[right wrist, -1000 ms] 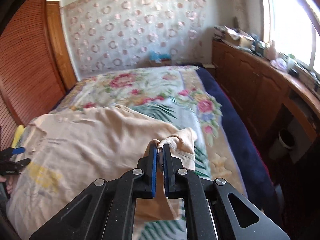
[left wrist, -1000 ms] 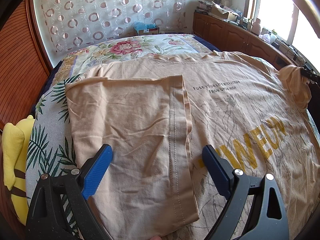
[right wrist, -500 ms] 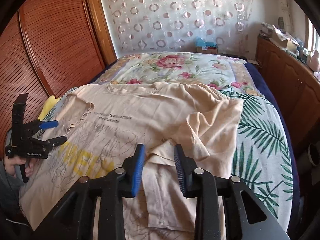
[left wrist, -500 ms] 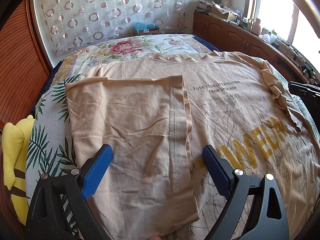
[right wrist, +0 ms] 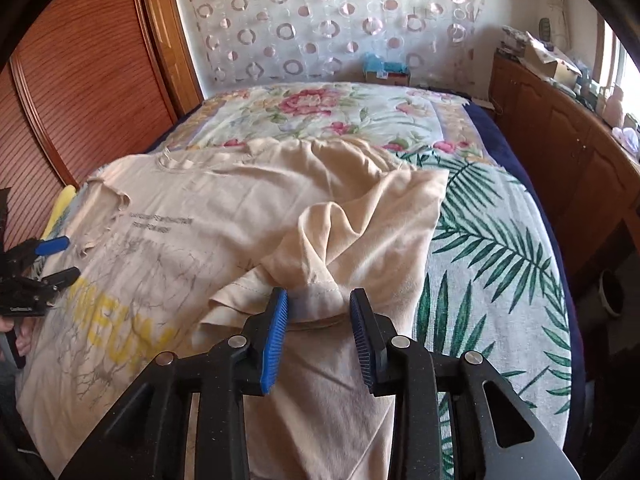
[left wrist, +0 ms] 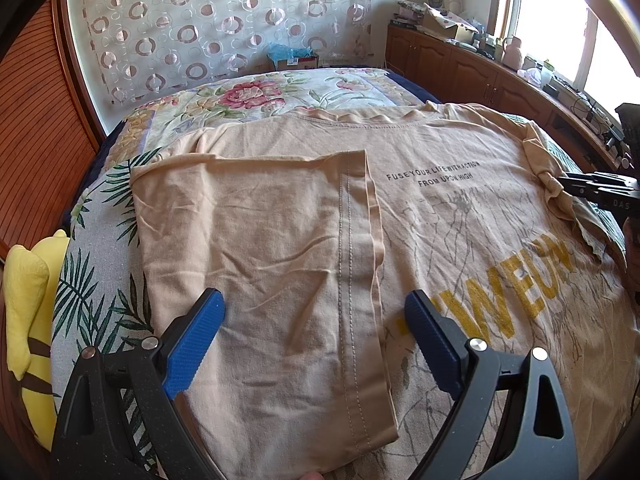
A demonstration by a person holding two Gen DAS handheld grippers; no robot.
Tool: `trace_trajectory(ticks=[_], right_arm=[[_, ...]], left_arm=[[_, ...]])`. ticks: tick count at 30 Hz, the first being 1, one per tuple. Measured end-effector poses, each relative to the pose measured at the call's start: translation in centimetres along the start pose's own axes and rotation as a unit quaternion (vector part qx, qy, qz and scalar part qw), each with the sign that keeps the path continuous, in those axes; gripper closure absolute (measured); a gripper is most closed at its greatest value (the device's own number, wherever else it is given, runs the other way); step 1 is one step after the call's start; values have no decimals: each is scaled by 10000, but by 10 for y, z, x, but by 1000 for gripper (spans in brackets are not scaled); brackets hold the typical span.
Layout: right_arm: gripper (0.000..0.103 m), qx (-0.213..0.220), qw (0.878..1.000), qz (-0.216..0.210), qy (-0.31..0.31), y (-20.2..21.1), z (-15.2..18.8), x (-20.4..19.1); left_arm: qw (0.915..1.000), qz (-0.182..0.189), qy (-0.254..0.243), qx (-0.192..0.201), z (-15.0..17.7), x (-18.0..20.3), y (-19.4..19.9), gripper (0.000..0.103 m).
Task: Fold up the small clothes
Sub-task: 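Fold that side inward over the shirt back with the right gripper, release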
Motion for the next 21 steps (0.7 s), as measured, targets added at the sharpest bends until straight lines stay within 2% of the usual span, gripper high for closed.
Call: trace_trajectory(ticks=[2, 4, 7, 13, 17, 18, 20, 21], right_arm=[[70, -16, 10000, 23, 81, -4, -4, -2], [88, -10, 9998, -97, 155, -6, -10, -8], [97, 29, 9989, -240, 390, -6, -19, -18], [98, 243, 9947, -722, 684, -5, -46, -50], [98, 363, 9931, -739, 833, -14, -61, -65], [97, 404, 9931, -740, 821, -16, -65, -66], [81, 480, 9931, -733, 782, -17, -68, -63], [68, 490, 9937, -681, 746, -20, -70, -60]], left_arm=[[10000, 1, -1, 4, 0, 0, 0, 11], [10000, 3, 1, 1, 0, 0, 0, 11], [10000, 1, 0, 1, 0, 0, 0, 11], [10000, -1, -1, 1, 0, 0, 0, 11], [10000, 2, 1, 1, 0, 0, 0, 11], [10000, 2, 1, 1, 0, 0, 0, 11], [10000, 2, 1, 0, 0, 0, 0, 11], [10000, 3, 1, 0, 0, 0, 0, 11]])
Point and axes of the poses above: each gripper's, at about its wrist camera, not at the fingertips, and y roughly against the way its jaws point, x to its right, z to its underside, the point moved 4 cm from there along -y, roughly the way its jaws point, and after that the axes turned 6 degrees about -z, right-handed, at the moved point
